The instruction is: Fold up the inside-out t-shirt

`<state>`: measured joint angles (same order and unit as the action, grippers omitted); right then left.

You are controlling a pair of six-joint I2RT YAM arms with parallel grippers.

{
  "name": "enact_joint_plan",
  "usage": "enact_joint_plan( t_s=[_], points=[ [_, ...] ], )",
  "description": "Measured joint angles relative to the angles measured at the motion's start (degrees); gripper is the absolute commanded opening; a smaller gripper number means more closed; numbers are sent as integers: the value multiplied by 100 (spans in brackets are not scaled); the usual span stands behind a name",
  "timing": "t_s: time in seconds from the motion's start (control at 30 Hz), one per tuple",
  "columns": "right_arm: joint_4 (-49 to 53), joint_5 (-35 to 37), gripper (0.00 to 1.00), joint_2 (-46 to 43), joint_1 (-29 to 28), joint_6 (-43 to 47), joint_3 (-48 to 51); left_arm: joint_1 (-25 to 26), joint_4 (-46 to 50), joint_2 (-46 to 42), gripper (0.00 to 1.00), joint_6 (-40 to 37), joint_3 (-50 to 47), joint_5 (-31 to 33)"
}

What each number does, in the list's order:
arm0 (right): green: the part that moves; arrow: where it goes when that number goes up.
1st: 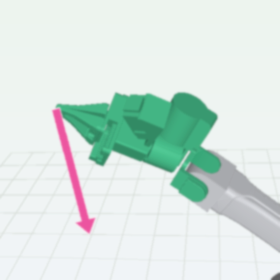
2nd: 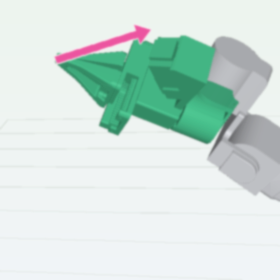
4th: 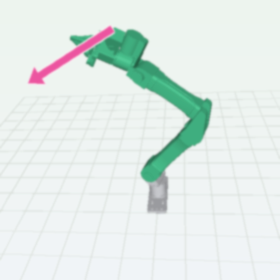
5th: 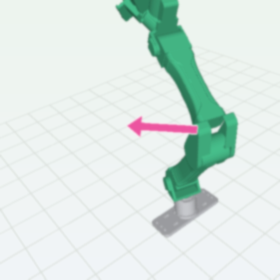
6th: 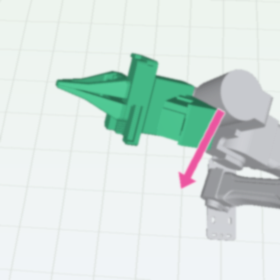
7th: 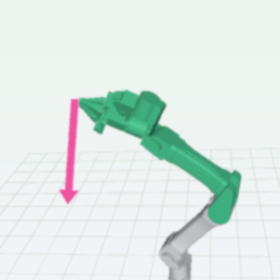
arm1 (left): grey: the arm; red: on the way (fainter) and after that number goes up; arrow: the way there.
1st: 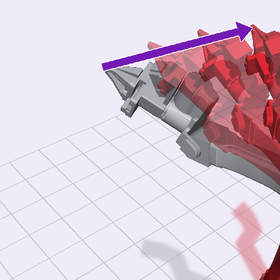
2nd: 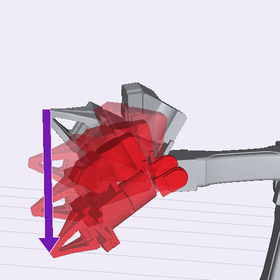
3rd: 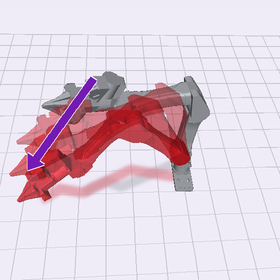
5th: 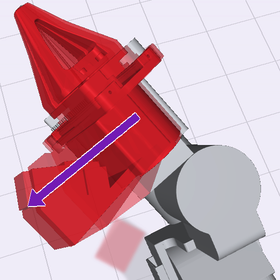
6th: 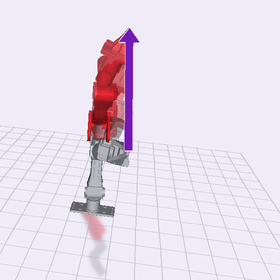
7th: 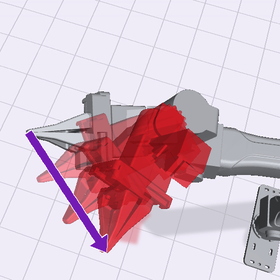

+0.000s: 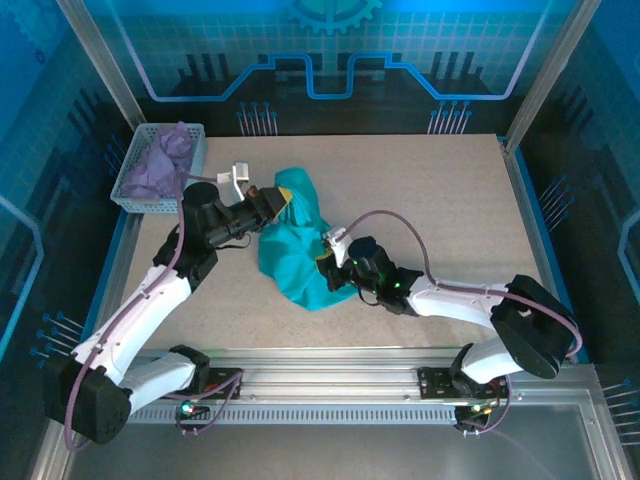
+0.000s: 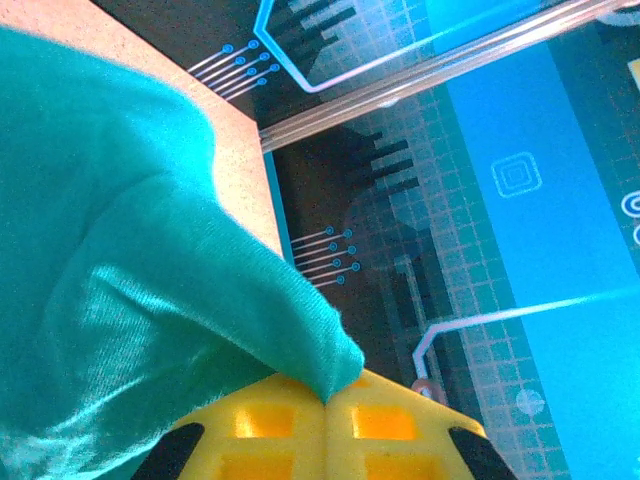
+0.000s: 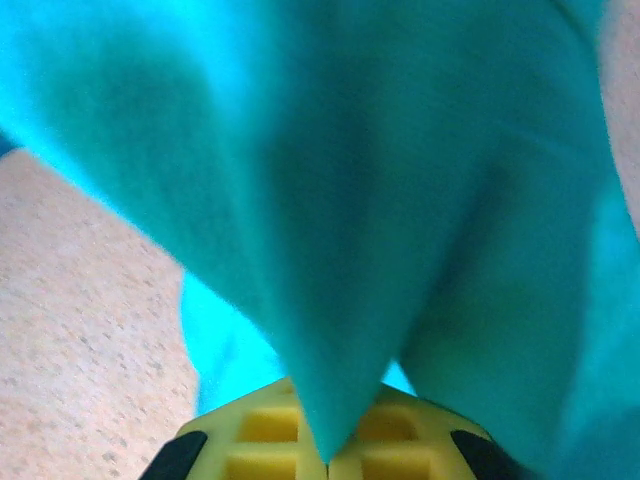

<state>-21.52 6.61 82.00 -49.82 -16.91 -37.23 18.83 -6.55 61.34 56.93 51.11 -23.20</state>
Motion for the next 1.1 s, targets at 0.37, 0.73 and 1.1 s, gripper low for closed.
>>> enact_joint_plan(
  t_s=[0.37, 0.73, 1.1],
  points=[
    [98, 654, 27, -149, 140, 116, 455, -101, 627, 166, 0, -2, 511, -479],
    [953, -267, 45, -1937, 164, 1080, 11, -118, 452, 210, 0, 17, 446, -748],
    [1099, -1128, 40, -1110, 162, 1213, -1567, -116, 367, 210, 0, 17, 334, -774]
  ],
)
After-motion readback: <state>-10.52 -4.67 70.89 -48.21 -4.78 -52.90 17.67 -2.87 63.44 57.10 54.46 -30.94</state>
